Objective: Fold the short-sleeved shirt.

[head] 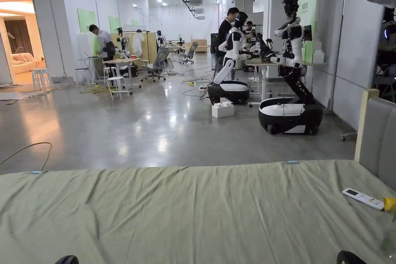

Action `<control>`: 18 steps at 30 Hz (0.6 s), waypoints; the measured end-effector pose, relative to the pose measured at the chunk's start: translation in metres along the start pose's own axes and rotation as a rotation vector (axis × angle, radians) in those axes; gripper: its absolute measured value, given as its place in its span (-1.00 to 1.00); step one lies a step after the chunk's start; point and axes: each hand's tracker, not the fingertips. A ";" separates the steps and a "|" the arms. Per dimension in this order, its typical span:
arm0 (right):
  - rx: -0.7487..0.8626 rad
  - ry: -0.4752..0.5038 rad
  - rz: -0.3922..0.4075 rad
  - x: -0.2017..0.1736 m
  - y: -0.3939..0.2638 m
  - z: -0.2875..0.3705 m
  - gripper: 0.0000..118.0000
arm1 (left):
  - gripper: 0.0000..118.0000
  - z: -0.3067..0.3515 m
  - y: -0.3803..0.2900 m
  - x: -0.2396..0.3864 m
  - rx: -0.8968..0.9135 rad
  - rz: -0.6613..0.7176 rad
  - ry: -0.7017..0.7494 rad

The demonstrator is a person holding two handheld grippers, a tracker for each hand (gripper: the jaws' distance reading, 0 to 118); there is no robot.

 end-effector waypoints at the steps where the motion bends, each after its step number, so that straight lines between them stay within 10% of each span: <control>1: -0.012 0.002 -0.008 0.000 0.000 0.000 -0.99 | -0.99 0.001 0.000 0.001 0.003 0.003 -0.007; 18: -0.026 0.005 0.006 -0.005 -0.001 0.002 -0.99 | -0.99 0.002 0.001 0.001 -0.003 0.004 -0.043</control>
